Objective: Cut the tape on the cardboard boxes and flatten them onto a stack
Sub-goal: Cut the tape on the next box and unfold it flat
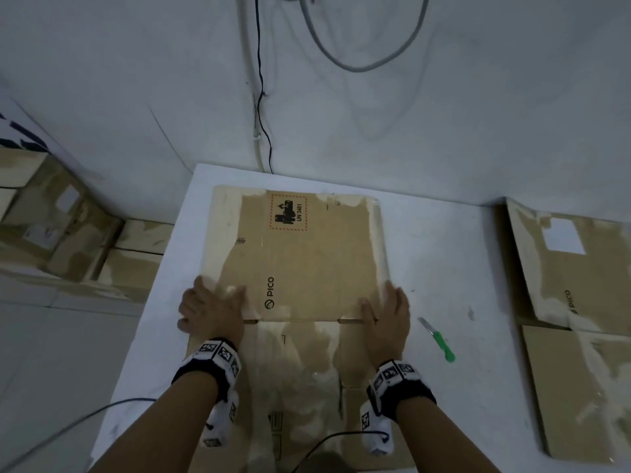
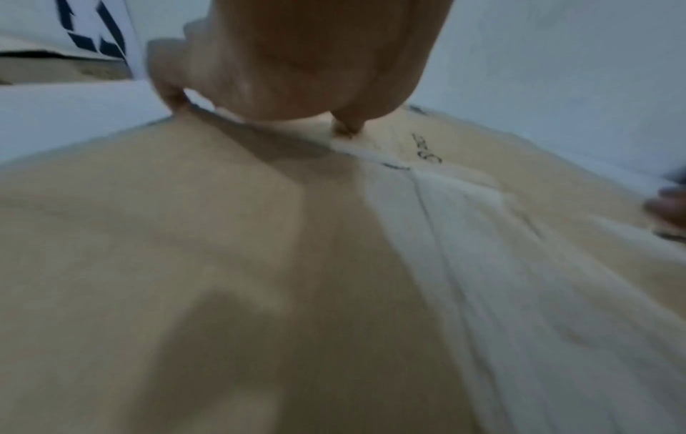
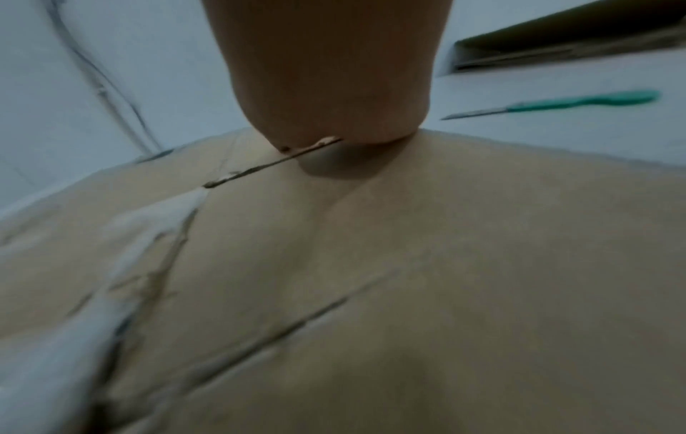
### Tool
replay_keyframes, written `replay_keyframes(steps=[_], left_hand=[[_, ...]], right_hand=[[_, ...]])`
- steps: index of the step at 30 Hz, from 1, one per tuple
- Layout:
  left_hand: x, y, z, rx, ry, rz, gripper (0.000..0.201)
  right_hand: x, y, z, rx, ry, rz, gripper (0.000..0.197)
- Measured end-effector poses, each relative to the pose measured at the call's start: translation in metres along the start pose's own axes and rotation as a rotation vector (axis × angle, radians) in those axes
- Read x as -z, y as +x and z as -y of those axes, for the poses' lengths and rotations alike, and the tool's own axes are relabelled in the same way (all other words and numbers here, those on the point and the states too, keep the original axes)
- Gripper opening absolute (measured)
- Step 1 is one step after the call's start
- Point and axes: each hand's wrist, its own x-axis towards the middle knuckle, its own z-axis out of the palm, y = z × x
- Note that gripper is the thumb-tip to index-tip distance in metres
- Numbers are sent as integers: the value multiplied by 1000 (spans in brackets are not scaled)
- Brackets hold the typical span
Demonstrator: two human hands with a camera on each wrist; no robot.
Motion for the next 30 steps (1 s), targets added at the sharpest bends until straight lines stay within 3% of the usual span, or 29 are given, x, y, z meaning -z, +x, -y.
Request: replay_keyframes(steps=[2, 4, 8, 11, 13, 15, 16, 18, 19, 20, 21, 23, 30], left_hand=[[16, 0, -2, 153, -51, 48, 86], [28, 6, 7, 181, -96, 120, 89], [42, 10, 40, 38, -217, 305, 96], [48, -8, 65, -28, -315, 357, 105], [53, -27, 76, -86, -402, 354, 106], [57, -44, 83, -157, -472, 310, 86], [60, -51, 83, -179, -482, 286, 74], [64, -62, 78, -196, -465, 261, 57], [67, -69, 74, -205, -462, 253, 53], [69, -75, 68, -226, -472, 244, 50], [72, -80, 63, -249, -488, 237, 49], [78, -91, 47, -308, -521, 220, 46], [90, -117, -30, -446, -604, 230, 48]], right_hand=[[7, -9, 1, -91, 5, -24, 67], [13, -15, -2, -192, 25, -31, 65], [28, -24, -16, -212, 241, -30, 42], [42, -44, -23, -159, 300, 31, 34], [51, -62, -27, -113, 316, 93, 37], [56, -81, -30, -77, 288, 125, 41], [55, -85, -34, -33, 201, -19, 40], [78, -65, -36, -93, 161, -75, 41], [82, -59, -31, 10, 264, -272, 44], [86, -74, -38, 10, 194, -129, 45], [85, -88, -21, 35, 147, -86, 46], [99, -100, -12, 23, 252, 52, 47], [173, -68, -34, -17, 314, -132, 48]])
